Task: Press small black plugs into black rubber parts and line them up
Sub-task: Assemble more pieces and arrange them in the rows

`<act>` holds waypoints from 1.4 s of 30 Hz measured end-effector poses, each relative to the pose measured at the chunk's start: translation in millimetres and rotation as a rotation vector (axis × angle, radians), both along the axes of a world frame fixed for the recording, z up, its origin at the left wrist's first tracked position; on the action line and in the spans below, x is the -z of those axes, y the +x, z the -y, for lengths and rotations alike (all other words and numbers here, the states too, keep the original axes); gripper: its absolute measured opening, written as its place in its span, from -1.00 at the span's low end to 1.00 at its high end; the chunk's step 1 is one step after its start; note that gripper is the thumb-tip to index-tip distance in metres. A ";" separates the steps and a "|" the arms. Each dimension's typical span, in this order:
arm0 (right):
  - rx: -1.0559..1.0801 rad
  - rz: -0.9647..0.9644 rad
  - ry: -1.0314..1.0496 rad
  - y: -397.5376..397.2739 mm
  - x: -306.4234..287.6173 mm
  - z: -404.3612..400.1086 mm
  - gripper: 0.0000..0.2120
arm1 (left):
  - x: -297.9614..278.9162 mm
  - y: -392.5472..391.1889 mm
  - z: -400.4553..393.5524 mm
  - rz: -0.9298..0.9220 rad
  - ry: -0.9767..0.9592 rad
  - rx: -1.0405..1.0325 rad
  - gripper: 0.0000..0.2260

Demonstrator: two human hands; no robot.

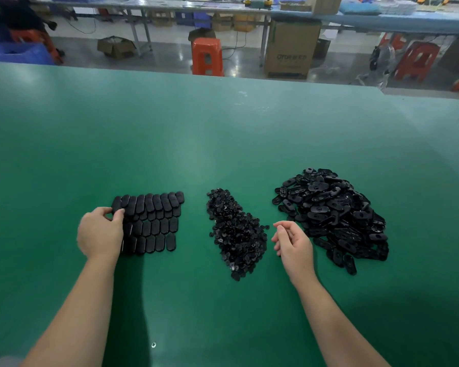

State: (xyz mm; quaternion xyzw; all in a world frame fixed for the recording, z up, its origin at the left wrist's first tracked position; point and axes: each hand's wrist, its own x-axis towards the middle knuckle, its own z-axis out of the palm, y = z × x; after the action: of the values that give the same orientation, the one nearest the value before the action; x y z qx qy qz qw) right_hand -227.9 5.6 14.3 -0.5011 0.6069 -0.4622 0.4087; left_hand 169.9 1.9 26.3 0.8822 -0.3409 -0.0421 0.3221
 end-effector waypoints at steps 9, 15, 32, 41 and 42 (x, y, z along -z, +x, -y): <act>-0.002 -0.031 0.005 2.1 -1.4 -0.2 -0.82 | 1.5 -11.5 5.6 0.053 -0.094 0.131 -0.73; -0.004 -0.041 0.008 2.5 -1.5 0.1 -0.82 | -6.3 -79.9 5.8 0.092 -0.201 0.442 -0.83; 0.029 -0.206 -0.045 4.3 4.0 -0.4 -0.82 | 25.2 -159.4 -6.4 0.143 -0.069 0.651 -0.80; -0.082 -0.789 -0.035 -5.5 -6.6 6.3 -0.63 | 23.1 -163.0 -5.6 0.201 -0.034 0.665 -0.70; -0.102 -0.827 -0.023 -8.4 -7.8 8.2 -0.62 | 23.1 -163.4 -5.2 0.205 -0.034 0.663 -0.69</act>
State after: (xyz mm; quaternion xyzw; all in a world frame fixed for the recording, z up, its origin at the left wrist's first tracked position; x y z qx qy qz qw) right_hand -236.3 -2.6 22.1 -0.6782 0.6892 -0.2081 0.1473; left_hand 6.5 7.1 3.2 0.7176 -0.6403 -0.0500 0.2694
